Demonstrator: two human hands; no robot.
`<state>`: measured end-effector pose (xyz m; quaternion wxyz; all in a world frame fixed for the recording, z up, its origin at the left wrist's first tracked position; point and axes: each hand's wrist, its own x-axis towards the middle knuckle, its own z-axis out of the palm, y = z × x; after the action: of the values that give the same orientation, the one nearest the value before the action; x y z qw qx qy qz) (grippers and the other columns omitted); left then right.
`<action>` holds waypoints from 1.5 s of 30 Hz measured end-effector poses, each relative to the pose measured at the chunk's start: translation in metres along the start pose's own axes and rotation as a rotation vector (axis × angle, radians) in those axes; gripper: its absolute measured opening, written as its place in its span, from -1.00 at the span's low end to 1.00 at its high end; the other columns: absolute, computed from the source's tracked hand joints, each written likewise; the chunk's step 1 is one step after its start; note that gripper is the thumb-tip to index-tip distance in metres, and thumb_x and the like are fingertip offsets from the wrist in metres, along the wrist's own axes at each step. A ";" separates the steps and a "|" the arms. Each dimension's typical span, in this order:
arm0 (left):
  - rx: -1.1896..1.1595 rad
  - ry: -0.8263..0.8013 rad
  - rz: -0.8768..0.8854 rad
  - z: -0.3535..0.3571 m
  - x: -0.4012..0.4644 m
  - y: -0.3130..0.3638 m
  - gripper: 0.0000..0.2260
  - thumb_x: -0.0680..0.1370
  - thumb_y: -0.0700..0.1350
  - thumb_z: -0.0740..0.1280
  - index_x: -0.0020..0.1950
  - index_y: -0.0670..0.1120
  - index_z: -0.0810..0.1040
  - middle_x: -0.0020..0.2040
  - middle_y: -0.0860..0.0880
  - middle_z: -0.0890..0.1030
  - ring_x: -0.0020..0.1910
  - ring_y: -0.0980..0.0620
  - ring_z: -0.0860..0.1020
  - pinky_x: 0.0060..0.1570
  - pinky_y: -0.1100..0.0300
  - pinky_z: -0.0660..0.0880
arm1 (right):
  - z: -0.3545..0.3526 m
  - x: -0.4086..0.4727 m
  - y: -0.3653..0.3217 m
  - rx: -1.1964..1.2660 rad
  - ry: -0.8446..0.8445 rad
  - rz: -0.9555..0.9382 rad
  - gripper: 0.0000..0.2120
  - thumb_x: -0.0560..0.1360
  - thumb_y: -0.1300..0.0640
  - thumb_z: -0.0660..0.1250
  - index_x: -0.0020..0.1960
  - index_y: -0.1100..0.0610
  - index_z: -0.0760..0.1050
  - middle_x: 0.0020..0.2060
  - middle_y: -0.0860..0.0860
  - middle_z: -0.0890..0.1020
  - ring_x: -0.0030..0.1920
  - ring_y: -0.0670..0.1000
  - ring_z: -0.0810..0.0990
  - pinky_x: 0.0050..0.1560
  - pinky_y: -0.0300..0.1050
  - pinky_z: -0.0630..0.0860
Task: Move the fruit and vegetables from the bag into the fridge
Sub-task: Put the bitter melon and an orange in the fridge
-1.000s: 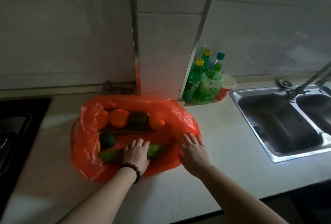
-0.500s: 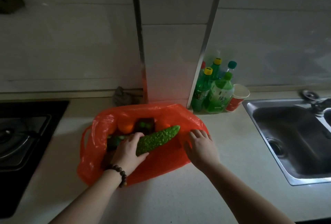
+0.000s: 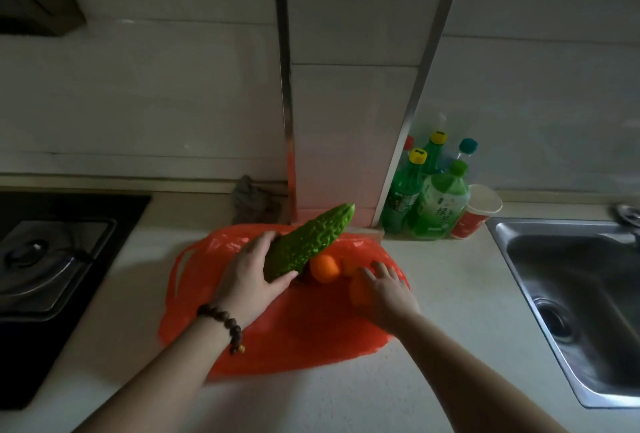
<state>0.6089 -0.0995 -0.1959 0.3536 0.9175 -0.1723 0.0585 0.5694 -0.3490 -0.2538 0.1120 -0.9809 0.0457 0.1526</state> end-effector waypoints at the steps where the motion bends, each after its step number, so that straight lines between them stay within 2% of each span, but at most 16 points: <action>1: 0.002 0.004 -0.005 0.000 0.001 0.001 -0.44 0.37 0.00 0.51 0.29 -0.08 0.41 0.12 -0.02 0.55 0.08 0.01 0.54 0.06 0.13 0.50 | 0.004 0.000 0.001 0.024 -0.021 0.015 -0.40 0.50 -0.17 0.23 0.47 -0.12 0.09 0.45 0.10 0.19 0.44 0.22 0.20 0.35 0.21 0.28; 4: 0.013 0.009 -0.017 0.001 0.001 0.004 -0.41 0.37 0.01 0.51 0.32 -0.09 0.40 0.15 -0.04 0.55 0.13 0.01 0.52 0.09 0.14 0.49 | 0.009 0.000 0.001 0.098 -0.042 0.022 -0.42 0.53 -0.12 0.20 0.47 -0.12 0.06 0.43 0.09 0.22 0.40 0.21 0.25 0.30 0.18 0.34; 7: -0.007 0.052 -0.014 -0.006 0.004 0.013 -0.45 0.37 0.00 0.51 0.30 -0.09 0.41 0.13 -0.02 0.55 0.09 0.06 0.52 0.03 0.24 0.45 | 0.004 -0.002 -0.001 0.086 0.022 -0.032 -0.29 0.46 -0.11 0.31 0.49 -0.09 0.04 0.44 0.07 0.24 0.41 0.18 0.25 0.36 0.16 0.28; 10: -0.070 0.109 -0.009 -0.020 0.010 0.028 -0.58 0.39 0.03 0.49 0.17 -0.03 0.44 0.02 0.05 0.57 -0.01 0.11 0.55 -0.08 0.31 0.49 | -0.013 -0.006 -0.012 0.119 0.094 -0.078 -0.19 0.39 -0.16 0.36 0.50 -0.08 0.03 0.44 0.02 0.25 0.42 0.14 0.24 0.41 0.15 0.22; 12: -0.090 0.170 -0.035 -0.033 0.014 0.038 -0.63 0.38 0.04 0.49 0.07 -0.05 0.45 -0.07 0.07 0.57 -0.10 0.13 0.56 -0.20 0.42 0.45 | -0.028 -0.010 -0.025 0.135 0.145 -0.115 -0.18 0.37 -0.21 0.36 0.49 -0.09 0.03 0.43 -0.01 0.26 0.41 0.13 0.25 0.40 0.14 0.23; 13: -0.106 0.204 -0.054 -0.040 0.016 0.042 -0.63 0.38 0.05 0.49 0.06 -0.06 0.46 -0.09 0.07 0.58 -0.13 0.14 0.56 -0.22 0.44 0.44 | -0.036 -0.012 -0.032 0.138 0.171 -0.138 -0.18 0.37 -0.23 0.36 0.49 -0.09 0.03 0.43 -0.02 0.27 0.40 0.12 0.26 0.38 0.13 0.24; 17: -0.211 0.355 -0.056 -0.076 0.024 0.056 -0.58 0.36 0.04 0.49 0.14 -0.05 0.48 -0.05 0.08 0.61 -0.09 0.17 0.58 -0.12 0.31 0.49 | -0.062 -0.015 -0.068 0.172 0.259 -0.248 -0.17 0.34 -0.26 0.38 0.48 -0.07 0.10 0.36 -0.01 0.34 0.31 0.12 0.36 0.26 0.06 0.35; 20: -0.235 0.424 -0.024 -0.113 0.023 0.059 -0.59 0.38 0.05 0.48 0.13 -0.04 0.45 -0.05 0.09 0.60 -0.09 0.23 0.56 -0.15 0.37 0.48 | -0.083 -0.017 -0.105 0.221 0.297 -0.330 -0.18 0.32 -0.19 0.43 0.46 -0.06 0.14 0.31 0.00 0.37 0.24 0.14 0.43 0.15 0.02 0.43; 22: -0.212 0.469 -0.003 -0.144 0.020 0.060 -0.61 0.39 0.05 0.47 0.11 -0.04 0.45 -0.08 0.11 0.59 -0.12 0.27 0.55 -0.23 0.45 0.44 | -0.097 -0.018 -0.134 0.230 0.324 -0.393 -0.18 0.31 -0.15 0.43 0.46 -0.06 0.13 0.31 -0.01 0.35 0.26 0.14 0.41 0.14 0.00 0.44; 27: -0.141 0.565 -0.025 -0.235 -0.012 0.045 -0.64 0.41 0.05 0.45 0.09 -0.02 0.41 -0.14 0.11 0.55 -0.22 0.28 0.54 -0.36 0.47 0.44 | -0.126 -0.028 -0.230 0.234 0.373 -0.598 -0.18 0.31 -0.18 0.44 0.45 -0.07 0.15 0.28 0.00 0.36 0.25 0.13 0.42 0.12 0.02 0.46; 31: -0.047 0.635 -0.103 -0.304 -0.076 0.007 -0.63 0.42 0.07 0.45 0.11 0.00 0.41 -0.10 0.10 0.56 -0.20 0.24 0.55 -0.32 0.45 0.47 | -0.127 -0.054 -0.328 0.275 0.364 -0.763 -0.18 0.31 -0.15 0.46 0.44 -0.10 0.13 0.30 -0.01 0.34 0.22 0.14 0.44 0.11 0.04 0.48; 35: 0.040 0.725 -0.220 -0.371 -0.164 -0.041 -0.61 0.41 0.10 0.44 0.14 -0.01 0.45 -0.07 0.09 0.58 -0.14 0.23 0.54 -0.27 0.43 0.43 | -0.104 -0.094 -0.438 0.304 0.287 -0.921 -0.16 0.30 -0.17 0.48 0.44 -0.10 0.12 0.33 -0.01 0.31 0.24 0.15 0.44 0.14 0.06 0.47; 38: 0.121 0.803 -0.328 -0.420 -0.238 -0.075 -0.66 0.41 0.12 0.43 0.08 0.03 0.44 -0.11 0.09 0.56 -0.17 0.24 0.52 -0.29 0.44 0.38 | -0.075 -0.133 -0.519 0.335 0.207 -1.041 -0.18 0.28 -0.19 0.47 0.41 -0.12 0.13 0.32 -0.02 0.31 0.24 0.13 0.42 0.18 0.07 0.46; 41: 0.203 0.881 -0.436 -0.466 -0.312 -0.107 -0.64 0.42 0.16 0.41 0.10 0.03 0.43 -0.13 0.07 0.55 -0.19 0.15 0.52 -0.29 0.30 0.41 | -0.047 -0.174 -0.597 0.346 0.121 -1.160 -0.19 0.29 -0.20 0.47 0.40 -0.13 0.13 0.33 -0.04 0.27 0.26 0.11 0.39 0.20 0.08 0.46; 43: 0.248 0.926 -0.526 -0.493 -0.358 -0.125 -0.62 0.42 0.16 0.40 0.12 0.01 0.43 -0.15 0.08 0.53 -0.21 0.11 0.52 -0.32 0.28 0.38 | -0.030 -0.199 -0.644 0.341 0.068 -1.229 -0.19 0.30 -0.17 0.48 0.42 -0.10 0.14 0.36 -0.03 0.23 0.28 0.11 0.37 0.21 0.05 0.45; 45: 0.281 0.971 -0.604 -0.516 -0.398 -0.141 -0.59 0.42 0.15 0.41 0.16 -0.01 0.43 -0.12 0.04 0.55 -0.17 0.05 0.54 -0.27 0.20 0.44 | -0.015 -0.223 -0.684 0.334 0.022 -1.285 -0.18 0.32 -0.14 0.48 0.45 -0.07 0.14 0.38 -0.02 0.19 0.29 0.10 0.37 0.22 0.02 0.45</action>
<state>0.2954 0.4526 0.0077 0.2682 0.8321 0.2876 0.3911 0.4472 0.3242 -0.0297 0.3309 -0.7839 -0.5241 0.0365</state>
